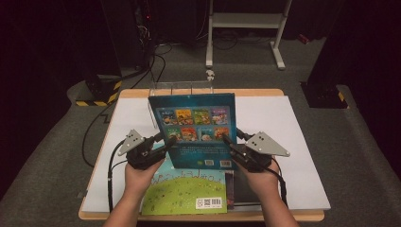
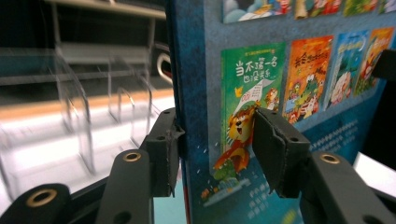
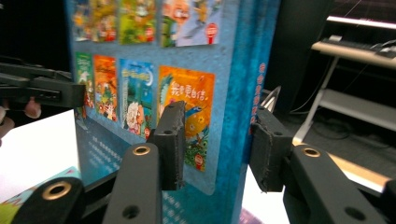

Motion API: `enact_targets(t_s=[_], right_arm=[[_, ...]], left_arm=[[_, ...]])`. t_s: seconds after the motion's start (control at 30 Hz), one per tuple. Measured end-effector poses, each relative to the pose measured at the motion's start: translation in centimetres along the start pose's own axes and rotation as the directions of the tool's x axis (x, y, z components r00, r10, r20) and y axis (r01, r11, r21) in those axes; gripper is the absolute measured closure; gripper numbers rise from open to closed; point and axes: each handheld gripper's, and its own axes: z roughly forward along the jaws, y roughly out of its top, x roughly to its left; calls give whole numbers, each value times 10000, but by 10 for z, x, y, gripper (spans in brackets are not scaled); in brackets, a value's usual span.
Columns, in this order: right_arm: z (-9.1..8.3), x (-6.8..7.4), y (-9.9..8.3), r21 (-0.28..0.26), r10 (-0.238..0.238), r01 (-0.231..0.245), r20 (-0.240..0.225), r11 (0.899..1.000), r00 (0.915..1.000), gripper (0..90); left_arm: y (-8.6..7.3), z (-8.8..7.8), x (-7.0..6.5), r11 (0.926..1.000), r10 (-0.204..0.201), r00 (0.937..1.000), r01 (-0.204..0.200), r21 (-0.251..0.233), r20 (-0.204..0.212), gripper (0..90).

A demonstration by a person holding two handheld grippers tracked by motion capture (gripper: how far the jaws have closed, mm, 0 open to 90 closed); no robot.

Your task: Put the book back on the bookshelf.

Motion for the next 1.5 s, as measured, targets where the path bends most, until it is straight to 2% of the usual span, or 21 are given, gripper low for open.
enact_targets(t_s=[0.1,0.3,0.4,0.43,0.57,0.63,0.67,0.7,0.73,0.77,0.8,0.87,0.93,1.0,1.07,1.13,1.2,1.23,1.27,1.33,1.5], right_arm=[[1,0,2,-76,-96,96,18,9999,10000,581],[3,4,0,-195,-240,238,-111,9995,9996,548],[7,2,-2,77,-141,147,-659,9999,9977,473],[12,-4,-6,468,193,-146,-1020,9988,9946,455],[17,-10,-13,759,612,-511,-1375,9958,9886,496],[18,-15,-16,649,1042,-932,-1944,9935,9754,551],[18,-15,-16,649,1042,-932,-1944,9935,9754,551],[20,-17,-17,778,1371,-1202,-2737,9897,9520,616],[20,-17,-17,778,1371,-1202,-2737,9897,9520,616],[21,-17,-17,844,1401,-1203,-2950,9891,9452,648],[26,-11,-17,917,1175,-905,-3563,9917,9270,730],[30,-2,-16,953,850,-524,-3805,9941,9209,804],[39,14,-15,1087,545,-156,-3649,9940,9295,816],[50,22,-16,1221,734,-321,-3517,9920,9332,815],[59,26,-17,1185,957,-557,-3652,9914,9260,821],[69,35,-15,1168,842,-439,-3679,9922,9261,824],[73,41,-13,1139,701,-301,-3663,9930,9279,824],[81,53,-11,1118,443,-44,-3570,9937,9331,824],[81,53,-11,1118,443,-44,-3570,9937,9331,824],[93,71,-9,1098,195,196,-3435,9938,9389,824],[111,90,-7,1069,-7,386,-3338,9935,9426,823]], left_arm=[[-3,3,2,9999,70,10000,-71,111,11,525],[-9,-1,4,9997,-73,9999,76,-240,150,484],[-11,-3,4,9993,-39,10000,40,-361,34,467],[-11,-4,5,9993,-71,10000,71,-378,5,453],[-11,-8,11,9991,-169,9996,161,-392,-206,454],[-11,-12,16,9984,-379,9988,365,-441,-317,458],[-11,-15,20,9977,-494,9979,474,-476,-410,458],[-11,-21,28,9967,-650,9964,622,-523,-542,458],[-11,-21,28,9967,-650,9964,622,-523,-542,458],[-11,-26,32,9952,-818,9946,781,-593,-632,458],[-11,-32,38,9930,-1000,9922,947,-705,-747,458],[-9,-38,43,9919,-1063,9904,994,-790,-883,457],[-7,-42,45,9919,-1052,9898,976,-812,-959,452],[-3,-46,46,9919,-1063,9892,985,-800,-1013,450],[0,-50,45,9927,-962,9898,877,-829,-1054,430],[5,-56,41,9949,-556,9915,451,-903,-1176,411],[6,-58,41,9951,-519,9921,417,-902,-1146,390],[8,-60,40,9949,-499,9930,399,-930,-1073,374],[9,-62,39,9949,-485,9939,392,-932,-989,374],[13,-65,38,9947,-533,9959,466,-913,-728,325],[19,-70,33,9934,-492,9981,450,-1054,-378,243]])
